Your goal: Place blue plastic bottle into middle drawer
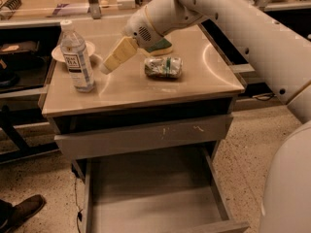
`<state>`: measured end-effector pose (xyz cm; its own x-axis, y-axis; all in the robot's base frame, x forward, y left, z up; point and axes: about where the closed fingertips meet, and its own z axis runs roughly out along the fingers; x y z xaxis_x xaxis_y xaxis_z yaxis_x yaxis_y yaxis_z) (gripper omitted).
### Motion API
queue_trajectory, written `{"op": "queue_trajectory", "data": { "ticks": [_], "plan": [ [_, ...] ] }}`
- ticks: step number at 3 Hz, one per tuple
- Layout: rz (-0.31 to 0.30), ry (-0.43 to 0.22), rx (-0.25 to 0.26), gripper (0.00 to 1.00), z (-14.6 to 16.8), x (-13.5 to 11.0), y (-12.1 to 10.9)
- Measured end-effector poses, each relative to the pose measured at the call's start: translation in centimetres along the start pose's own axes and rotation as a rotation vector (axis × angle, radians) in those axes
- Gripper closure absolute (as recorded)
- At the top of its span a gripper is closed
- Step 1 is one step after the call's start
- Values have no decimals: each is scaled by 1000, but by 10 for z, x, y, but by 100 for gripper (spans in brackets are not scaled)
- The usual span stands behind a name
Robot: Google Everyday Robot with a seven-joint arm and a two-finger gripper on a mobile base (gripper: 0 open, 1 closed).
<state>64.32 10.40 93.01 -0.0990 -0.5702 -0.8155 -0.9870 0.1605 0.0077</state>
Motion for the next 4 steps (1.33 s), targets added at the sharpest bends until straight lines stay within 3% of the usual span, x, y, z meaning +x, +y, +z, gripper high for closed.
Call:
{"op": "queue_trajectory", "data": {
  "ticks": [1,2,4],
  "plan": [
    [0,0,0,0,0,0,0],
    [-61,-65,-28,0,41,-26,-30],
    [-74,-84,-33,0,56,-34,-25]
  ]
}}
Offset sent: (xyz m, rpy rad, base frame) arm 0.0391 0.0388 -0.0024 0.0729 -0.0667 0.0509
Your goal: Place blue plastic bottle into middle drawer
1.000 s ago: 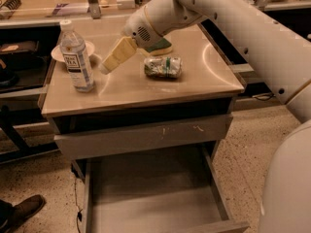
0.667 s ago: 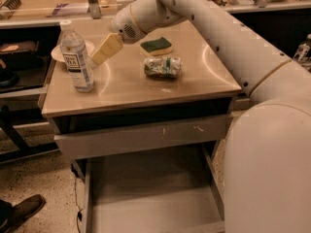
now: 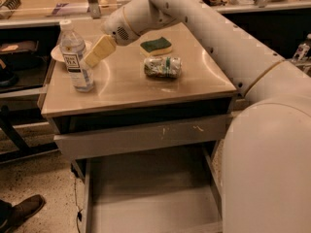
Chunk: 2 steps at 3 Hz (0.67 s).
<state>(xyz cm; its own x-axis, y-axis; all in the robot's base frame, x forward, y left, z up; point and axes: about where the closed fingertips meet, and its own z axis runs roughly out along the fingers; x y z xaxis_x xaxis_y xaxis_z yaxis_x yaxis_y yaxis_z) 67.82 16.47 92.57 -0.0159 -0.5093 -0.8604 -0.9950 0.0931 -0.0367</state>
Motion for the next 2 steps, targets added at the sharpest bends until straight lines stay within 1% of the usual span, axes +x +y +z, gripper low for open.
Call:
{"op": "queue_trajectory", "data": {
  "ticks": [1,2],
  "plan": [
    [-15,-9,-9,0,17,-13,-5],
    [-12,-14,-52,0,37,-21,11]
  ]
}}
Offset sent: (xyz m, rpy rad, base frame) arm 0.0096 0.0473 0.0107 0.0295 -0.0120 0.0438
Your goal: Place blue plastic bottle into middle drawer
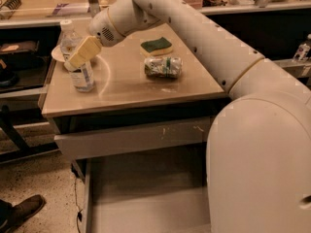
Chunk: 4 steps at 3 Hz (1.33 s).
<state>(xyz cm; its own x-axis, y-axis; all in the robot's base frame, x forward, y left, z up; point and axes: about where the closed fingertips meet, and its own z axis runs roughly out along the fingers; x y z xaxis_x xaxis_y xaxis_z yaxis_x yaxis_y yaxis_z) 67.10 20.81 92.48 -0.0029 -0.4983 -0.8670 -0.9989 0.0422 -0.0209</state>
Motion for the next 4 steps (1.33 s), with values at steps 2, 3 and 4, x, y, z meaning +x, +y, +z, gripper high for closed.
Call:
{"op": "queue_trajectory", "data": {
  "ticks": [2,3,4],
  "plan": [
    [-25,-16,-16,0,7,-4,0],
    [-43,-24,-31,17,10,-5,-1],
    [-44,-24,-32,41,11,-5,-1]
  ]
}}
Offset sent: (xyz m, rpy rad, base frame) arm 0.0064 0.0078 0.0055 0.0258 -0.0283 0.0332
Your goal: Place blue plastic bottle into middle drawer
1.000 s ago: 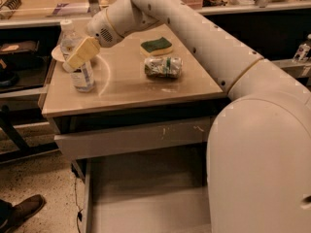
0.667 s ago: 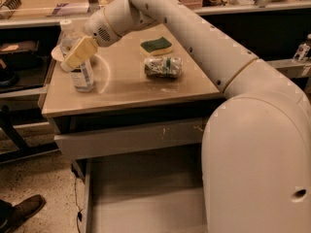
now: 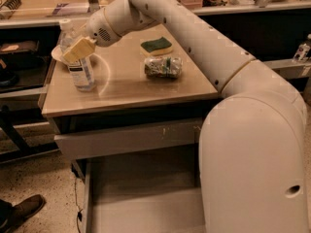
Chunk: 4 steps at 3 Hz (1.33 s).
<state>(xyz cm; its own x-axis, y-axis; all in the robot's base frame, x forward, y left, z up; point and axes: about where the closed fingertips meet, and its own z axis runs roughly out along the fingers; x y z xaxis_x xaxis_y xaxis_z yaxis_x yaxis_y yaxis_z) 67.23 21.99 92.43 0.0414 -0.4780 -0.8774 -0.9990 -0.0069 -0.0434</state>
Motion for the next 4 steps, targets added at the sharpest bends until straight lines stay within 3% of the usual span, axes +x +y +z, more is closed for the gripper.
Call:
{"op": "queue_trajectory", "data": {
  "ticks": [2,3,4],
  "plan": [
    [0,0,0,88,0,0,0],
    [-19,8,3,100,-2,-3,2],
    [-32,41,27,100,-15,-2,20]
  ]
}}
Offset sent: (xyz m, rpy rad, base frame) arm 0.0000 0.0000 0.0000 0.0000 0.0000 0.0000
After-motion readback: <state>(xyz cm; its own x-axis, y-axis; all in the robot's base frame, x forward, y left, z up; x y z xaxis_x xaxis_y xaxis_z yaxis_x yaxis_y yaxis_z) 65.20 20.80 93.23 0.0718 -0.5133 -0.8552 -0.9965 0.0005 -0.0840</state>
